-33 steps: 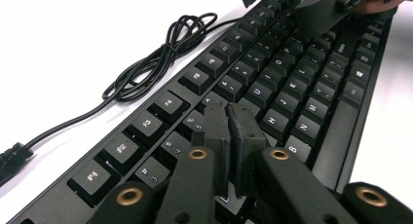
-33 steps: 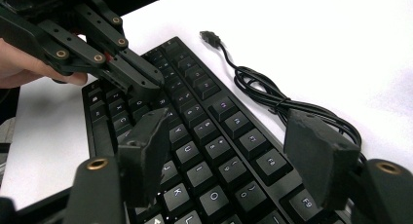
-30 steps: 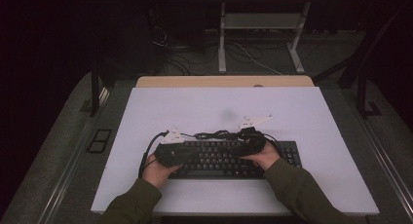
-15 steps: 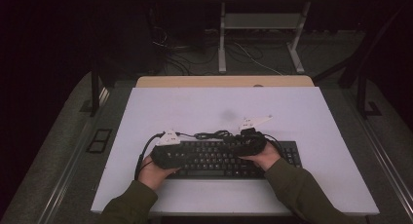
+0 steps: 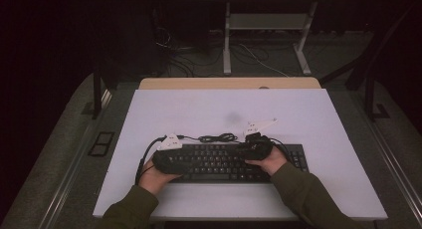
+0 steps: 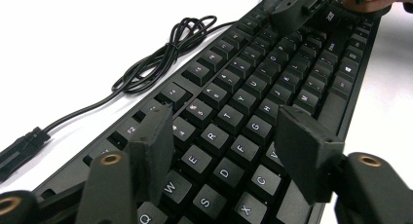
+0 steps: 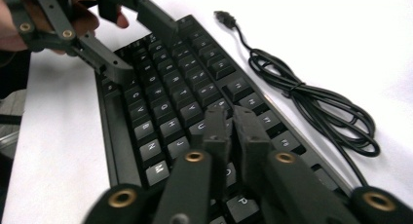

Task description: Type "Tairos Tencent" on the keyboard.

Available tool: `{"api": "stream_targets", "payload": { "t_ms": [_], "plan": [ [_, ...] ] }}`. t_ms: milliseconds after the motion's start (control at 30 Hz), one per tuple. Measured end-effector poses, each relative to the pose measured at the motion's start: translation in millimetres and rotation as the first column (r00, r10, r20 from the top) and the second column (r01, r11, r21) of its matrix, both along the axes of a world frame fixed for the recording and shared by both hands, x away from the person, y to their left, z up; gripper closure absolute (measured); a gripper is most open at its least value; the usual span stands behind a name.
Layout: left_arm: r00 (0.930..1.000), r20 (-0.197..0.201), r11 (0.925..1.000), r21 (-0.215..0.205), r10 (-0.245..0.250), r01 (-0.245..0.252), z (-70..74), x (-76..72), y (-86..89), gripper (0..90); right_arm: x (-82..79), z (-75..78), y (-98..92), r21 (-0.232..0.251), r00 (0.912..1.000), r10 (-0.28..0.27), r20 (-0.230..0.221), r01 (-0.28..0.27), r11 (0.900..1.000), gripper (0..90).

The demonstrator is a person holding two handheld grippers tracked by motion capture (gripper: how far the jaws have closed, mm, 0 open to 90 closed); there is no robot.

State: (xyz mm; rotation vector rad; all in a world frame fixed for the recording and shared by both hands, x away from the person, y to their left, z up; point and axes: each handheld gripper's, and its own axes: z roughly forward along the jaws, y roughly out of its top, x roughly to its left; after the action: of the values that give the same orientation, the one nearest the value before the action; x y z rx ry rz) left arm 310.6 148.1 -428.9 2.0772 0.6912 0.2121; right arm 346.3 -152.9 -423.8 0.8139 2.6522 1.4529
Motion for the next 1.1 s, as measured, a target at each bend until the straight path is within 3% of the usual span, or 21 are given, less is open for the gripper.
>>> {"api": "stream_targets", "payload": {
  "t_ms": [367, 1100],
  "plan": [
    [0.9999, 0.011, 0.9999, 0.012, 0.011, -0.011, -3.9, 1.0, 1.5, 23.1, -0.8, -1.9, 1.3, -0.028, 0.9995, 0.032, -0.005, -0.032, 0.999, 89.2],
    [0.9998, 0.014, 0.9997, 0.020, 0.014, -0.014, -5.1, 1.1, 2.0, 22.5, -0.6, -12.7, 5.3, -0.107, 0.9992, 0.037, -0.016, -0.038, 0.994, 89.1]
  ]
}}
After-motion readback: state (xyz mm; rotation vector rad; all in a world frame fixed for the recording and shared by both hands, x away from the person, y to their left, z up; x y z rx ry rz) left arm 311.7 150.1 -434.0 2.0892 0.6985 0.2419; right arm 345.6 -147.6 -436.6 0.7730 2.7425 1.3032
